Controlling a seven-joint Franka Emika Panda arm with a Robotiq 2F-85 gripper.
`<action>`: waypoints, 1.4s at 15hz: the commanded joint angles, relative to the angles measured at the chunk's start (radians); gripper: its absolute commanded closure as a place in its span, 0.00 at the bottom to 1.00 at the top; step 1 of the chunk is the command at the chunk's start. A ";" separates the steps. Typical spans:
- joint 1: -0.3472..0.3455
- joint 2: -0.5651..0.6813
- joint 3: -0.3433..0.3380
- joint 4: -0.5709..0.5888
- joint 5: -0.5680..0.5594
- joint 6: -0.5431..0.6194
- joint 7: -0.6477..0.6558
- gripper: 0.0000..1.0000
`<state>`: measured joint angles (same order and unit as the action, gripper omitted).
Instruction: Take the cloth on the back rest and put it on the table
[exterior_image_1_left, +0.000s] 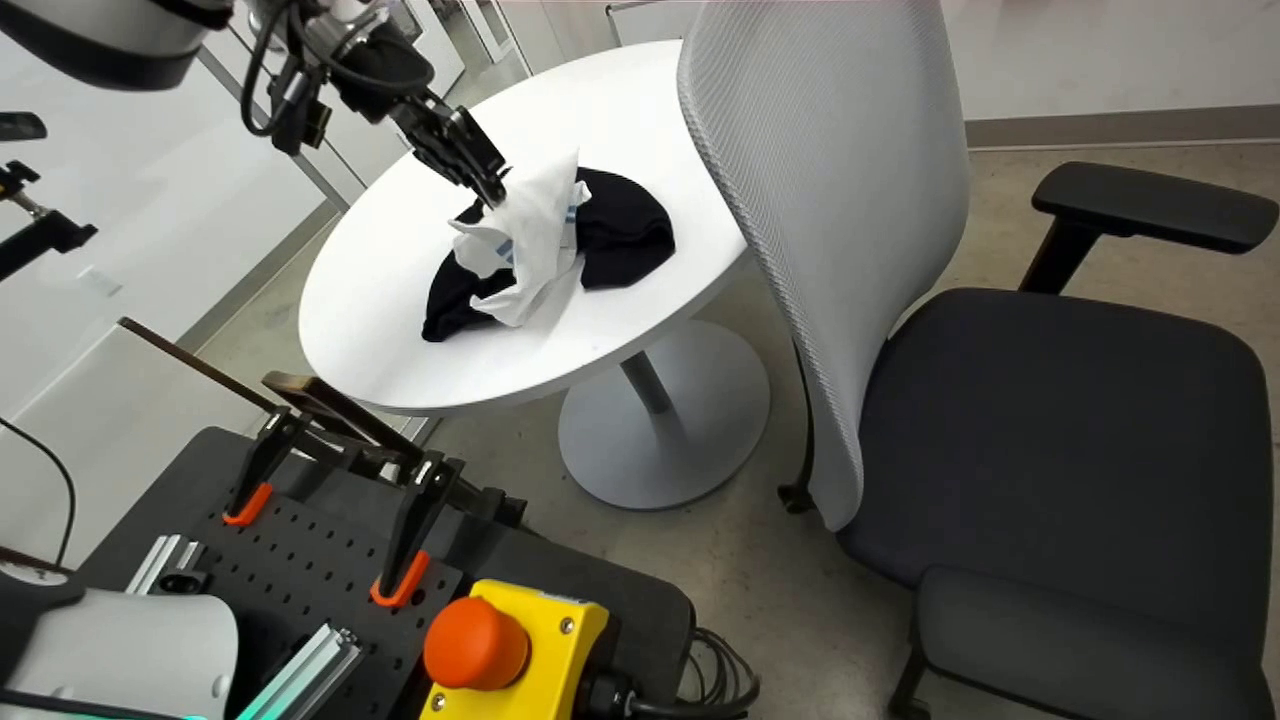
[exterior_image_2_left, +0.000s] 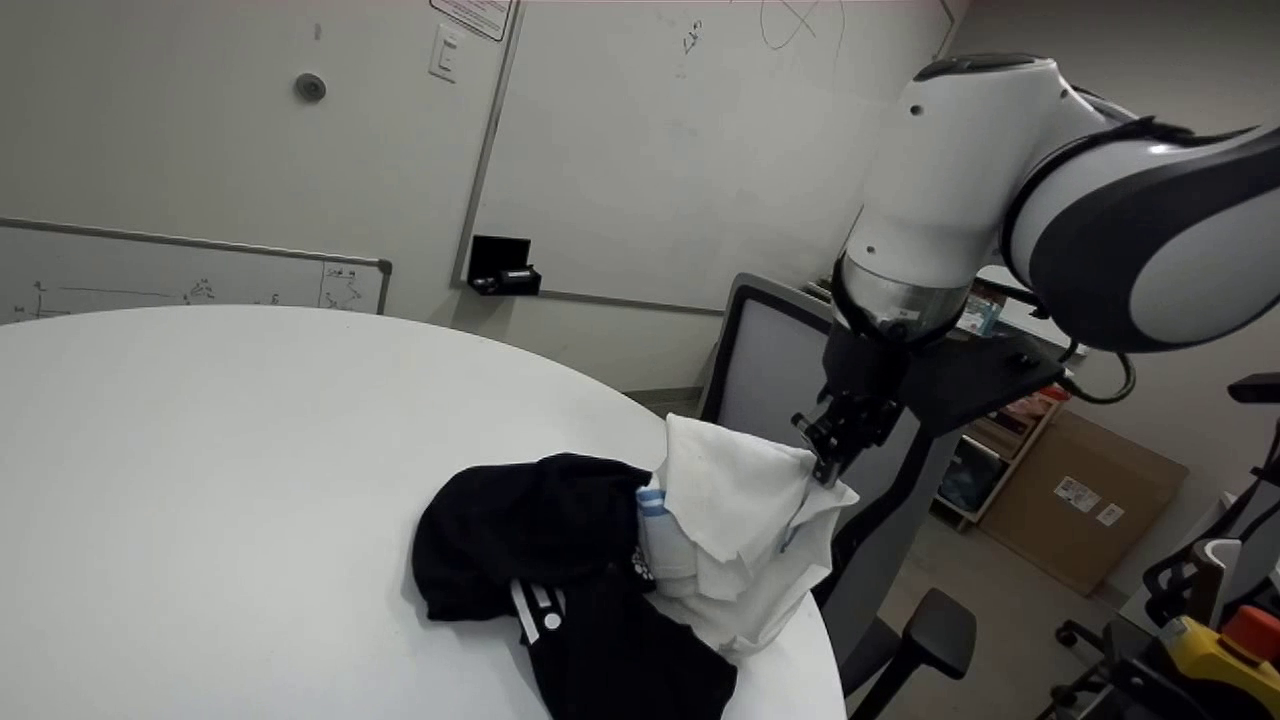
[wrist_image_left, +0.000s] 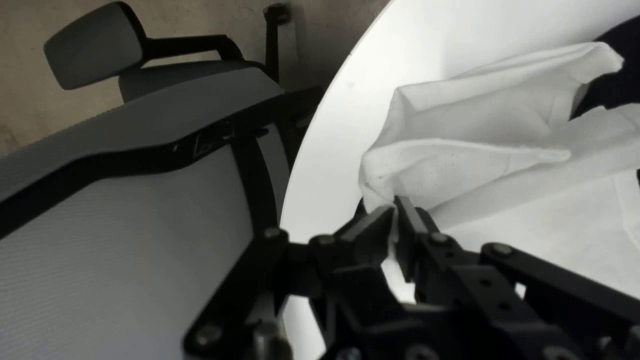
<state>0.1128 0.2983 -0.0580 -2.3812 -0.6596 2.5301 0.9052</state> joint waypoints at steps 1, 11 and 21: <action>0.039 0.075 -0.051 0.020 -0.062 0.005 0.106 0.98; 0.022 0.067 -0.027 0.025 0.074 0.024 0.096 0.15; 0.031 -0.139 0.105 -0.024 0.457 0.084 -0.181 0.00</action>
<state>0.1289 0.1593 0.0618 -2.4060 -0.2084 2.6161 0.7293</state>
